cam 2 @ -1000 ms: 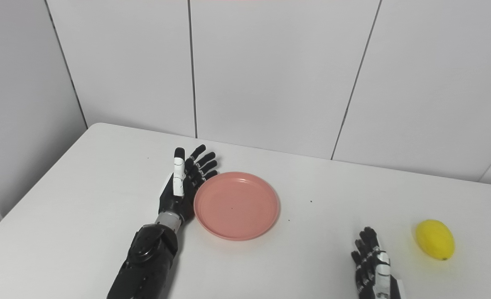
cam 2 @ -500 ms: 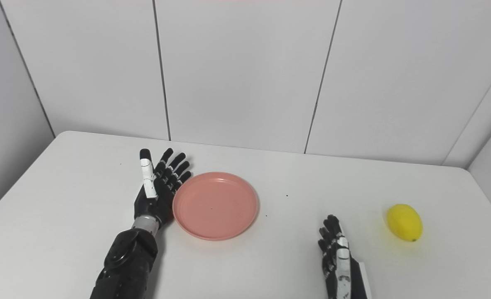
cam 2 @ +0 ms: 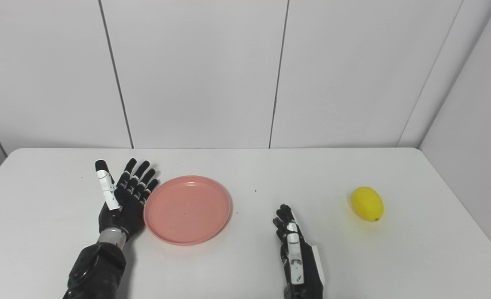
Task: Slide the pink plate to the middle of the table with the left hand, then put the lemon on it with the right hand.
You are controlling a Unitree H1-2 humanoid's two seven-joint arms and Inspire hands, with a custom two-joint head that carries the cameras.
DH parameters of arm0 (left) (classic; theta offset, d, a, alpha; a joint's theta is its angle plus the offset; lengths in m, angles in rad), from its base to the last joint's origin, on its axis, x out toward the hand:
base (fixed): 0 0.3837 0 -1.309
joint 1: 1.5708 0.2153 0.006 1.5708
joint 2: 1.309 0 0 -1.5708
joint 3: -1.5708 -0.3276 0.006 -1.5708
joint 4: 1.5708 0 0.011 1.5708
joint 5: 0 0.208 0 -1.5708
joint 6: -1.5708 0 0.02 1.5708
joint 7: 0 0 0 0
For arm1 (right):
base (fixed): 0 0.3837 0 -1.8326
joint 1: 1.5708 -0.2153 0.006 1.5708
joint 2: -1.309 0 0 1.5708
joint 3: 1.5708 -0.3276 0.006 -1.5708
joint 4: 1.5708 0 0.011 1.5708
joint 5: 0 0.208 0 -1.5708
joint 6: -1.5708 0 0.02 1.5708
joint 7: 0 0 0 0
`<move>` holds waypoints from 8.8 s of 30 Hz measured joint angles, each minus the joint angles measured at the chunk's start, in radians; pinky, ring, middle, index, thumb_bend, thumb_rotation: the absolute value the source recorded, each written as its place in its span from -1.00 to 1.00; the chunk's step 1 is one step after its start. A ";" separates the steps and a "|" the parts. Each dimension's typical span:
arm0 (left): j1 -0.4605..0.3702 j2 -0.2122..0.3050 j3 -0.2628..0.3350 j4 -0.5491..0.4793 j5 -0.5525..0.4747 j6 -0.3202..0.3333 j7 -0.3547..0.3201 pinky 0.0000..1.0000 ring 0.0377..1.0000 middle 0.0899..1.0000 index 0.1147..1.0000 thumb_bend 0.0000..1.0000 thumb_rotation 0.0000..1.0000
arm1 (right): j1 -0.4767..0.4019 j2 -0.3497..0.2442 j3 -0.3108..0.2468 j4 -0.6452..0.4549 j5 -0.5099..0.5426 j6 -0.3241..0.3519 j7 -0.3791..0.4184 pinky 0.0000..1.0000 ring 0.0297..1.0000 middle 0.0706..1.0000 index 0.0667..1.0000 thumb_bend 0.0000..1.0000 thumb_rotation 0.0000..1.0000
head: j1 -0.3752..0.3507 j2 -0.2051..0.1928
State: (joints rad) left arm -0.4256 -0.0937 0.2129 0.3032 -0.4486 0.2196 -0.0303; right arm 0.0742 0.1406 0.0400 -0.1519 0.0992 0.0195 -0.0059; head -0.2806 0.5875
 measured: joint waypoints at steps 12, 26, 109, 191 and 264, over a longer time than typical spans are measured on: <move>-0.001 0.010 0.000 0.000 -0.035 0.016 -0.007 0.99 0.89 0.83 0.94 0.80 0.95 | -0.018 0.019 0.018 0.019 -0.017 0.000 -0.013 1.00 0.90 0.87 0.83 0.41 0.88 | -0.068 0.005; -0.002 0.010 -0.018 -0.010 -0.036 0.044 -0.007 0.99 0.90 0.86 0.97 0.81 0.98 | -0.023 0.025 0.023 0.028 -0.036 -0.002 -0.017 1.00 0.90 0.88 0.82 0.46 0.88 | -0.081 0.009; -0.026 0.020 -0.018 0.023 -0.056 0.067 -0.044 1.00 0.90 0.86 0.98 0.78 0.99 | -0.333 -0.596 -0.021 0.147 -1.016 0.170 -0.139 0.36 0.39 0.41 0.39 0.64 0.59 | -0.129 -0.008; 0.003 0.006 -0.045 -0.019 -0.056 0.081 -0.037 0.96 0.89 0.86 0.98 0.75 0.98 | -0.385 -0.658 0.067 0.320 -0.800 0.019 -0.137 -0.70 -0.66 -0.55 -0.12 0.02 -0.70 | -0.071 0.012; 0.021 -0.115 -0.095 -0.034 0.066 0.058 0.028 0.86 0.80 0.75 0.85 0.81 0.98 | -0.642 -0.383 0.369 0.345 -0.863 -0.076 0.061 -0.57 -0.50 -0.40 -0.11 0.02 -0.69 | 0.238 -0.002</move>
State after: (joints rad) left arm -0.4046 -0.2091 0.1177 0.2691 -0.3828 0.2777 -0.0027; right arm -0.5675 -0.2428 0.4094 0.1932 -0.7636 -0.0561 0.0556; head -0.0429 0.5860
